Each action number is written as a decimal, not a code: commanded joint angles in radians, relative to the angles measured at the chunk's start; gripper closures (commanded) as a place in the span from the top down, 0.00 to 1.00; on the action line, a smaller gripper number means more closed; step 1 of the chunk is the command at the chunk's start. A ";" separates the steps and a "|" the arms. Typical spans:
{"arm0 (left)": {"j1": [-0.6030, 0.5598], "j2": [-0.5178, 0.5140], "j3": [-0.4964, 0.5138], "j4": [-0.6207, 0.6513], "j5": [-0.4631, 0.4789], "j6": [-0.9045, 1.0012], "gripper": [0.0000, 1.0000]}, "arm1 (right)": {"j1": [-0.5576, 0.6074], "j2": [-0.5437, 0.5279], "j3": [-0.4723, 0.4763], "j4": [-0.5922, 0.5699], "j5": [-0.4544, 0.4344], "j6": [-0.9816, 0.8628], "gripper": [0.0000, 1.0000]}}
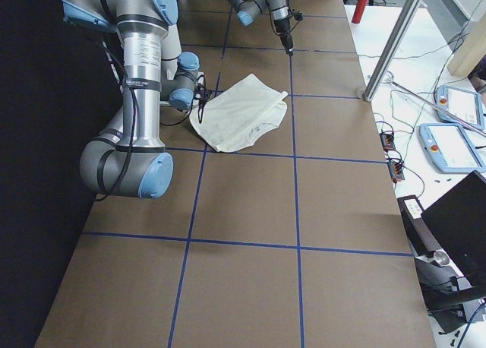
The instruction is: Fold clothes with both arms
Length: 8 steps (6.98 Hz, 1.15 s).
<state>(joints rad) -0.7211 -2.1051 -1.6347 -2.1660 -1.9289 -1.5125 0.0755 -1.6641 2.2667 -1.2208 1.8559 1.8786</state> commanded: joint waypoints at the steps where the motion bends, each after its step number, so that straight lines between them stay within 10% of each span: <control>1: 0.032 0.036 -0.097 0.009 -0.098 -0.151 0.65 | 0.025 -0.002 0.007 0.001 -0.007 0.023 1.00; 4: 0.277 0.085 -0.157 0.122 0.069 -0.414 0.61 | 0.284 0.076 -0.019 0.003 -0.001 0.048 1.00; 8: 0.344 0.074 -0.116 0.176 0.129 -0.414 0.56 | 0.323 0.129 -0.101 0.004 -0.004 0.048 1.00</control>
<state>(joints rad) -0.3864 -2.0287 -1.7642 -1.9927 -1.8068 -1.9259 0.3953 -1.5450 2.1834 -1.2166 1.8528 1.9266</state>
